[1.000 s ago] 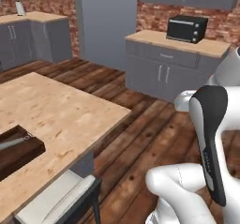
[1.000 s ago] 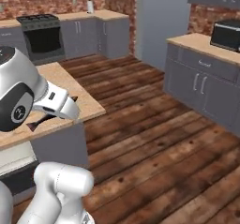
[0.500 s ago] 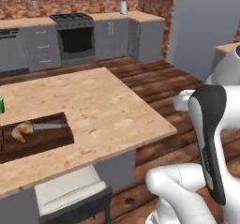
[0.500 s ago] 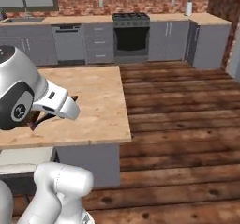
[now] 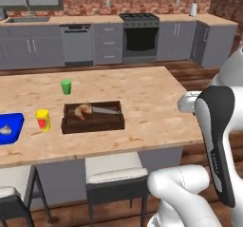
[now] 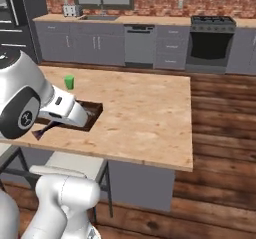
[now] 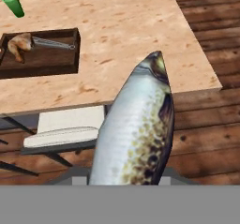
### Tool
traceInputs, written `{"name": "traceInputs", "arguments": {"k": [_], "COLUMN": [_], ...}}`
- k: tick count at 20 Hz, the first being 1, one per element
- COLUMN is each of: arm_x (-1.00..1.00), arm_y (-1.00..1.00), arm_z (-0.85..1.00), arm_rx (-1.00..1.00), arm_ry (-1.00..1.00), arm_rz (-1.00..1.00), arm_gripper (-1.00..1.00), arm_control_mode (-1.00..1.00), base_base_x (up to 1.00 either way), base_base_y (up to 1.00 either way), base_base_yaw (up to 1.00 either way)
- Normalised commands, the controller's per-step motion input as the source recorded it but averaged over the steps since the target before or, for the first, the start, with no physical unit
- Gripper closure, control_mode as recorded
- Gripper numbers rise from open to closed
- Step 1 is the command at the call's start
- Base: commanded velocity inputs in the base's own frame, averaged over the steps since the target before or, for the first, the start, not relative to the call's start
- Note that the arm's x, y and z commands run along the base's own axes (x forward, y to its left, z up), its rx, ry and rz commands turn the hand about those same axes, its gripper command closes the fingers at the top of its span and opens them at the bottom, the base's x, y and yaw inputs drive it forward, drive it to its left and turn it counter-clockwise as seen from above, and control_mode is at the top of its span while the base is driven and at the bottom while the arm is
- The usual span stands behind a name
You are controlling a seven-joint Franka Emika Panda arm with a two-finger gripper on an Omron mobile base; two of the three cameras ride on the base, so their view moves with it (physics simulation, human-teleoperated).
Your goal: Gather the tomato and garlic from the fridge and place them on a tray on the dining counter. Then gather the fish and chicken drumstick from the fridge and place them on the other tray.
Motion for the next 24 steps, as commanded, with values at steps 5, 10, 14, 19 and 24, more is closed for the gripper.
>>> {"name": "traceInputs", "arguments": {"k": [5, 10, 14, 19, 24], "arm_x": [0.0, 0.0, 0.0, 0.0, 0.0], "arm_y": [0.0, 0.0, 0.0, 0.0, 0.0], "arm_z": [0.0, 0.0, 0.0, 0.0, 0.0], "arm_rx": [0.0, 0.0, 0.0, 0.0, 0.0], "arm_ry": [0.0, 0.0, 0.0, 0.0, 0.0], "arm_rz": [0.0, 0.0, 0.0, 0.0, 0.0], "arm_gripper": [1.0, 1.0, 1.0, 1.0, 1.0], "arm_control_mode": [1.0, 1.0, 1.0, 1.0, 1.0], "base_base_x": [0.16, 0.14, 0.28, 0.09, 0.66], "base_base_y": [0.51, 0.32, 0.32, 0.72, 0.22], "base_base_yaw": [0.02, -0.11, -0.13, -0.07, 0.0]}}
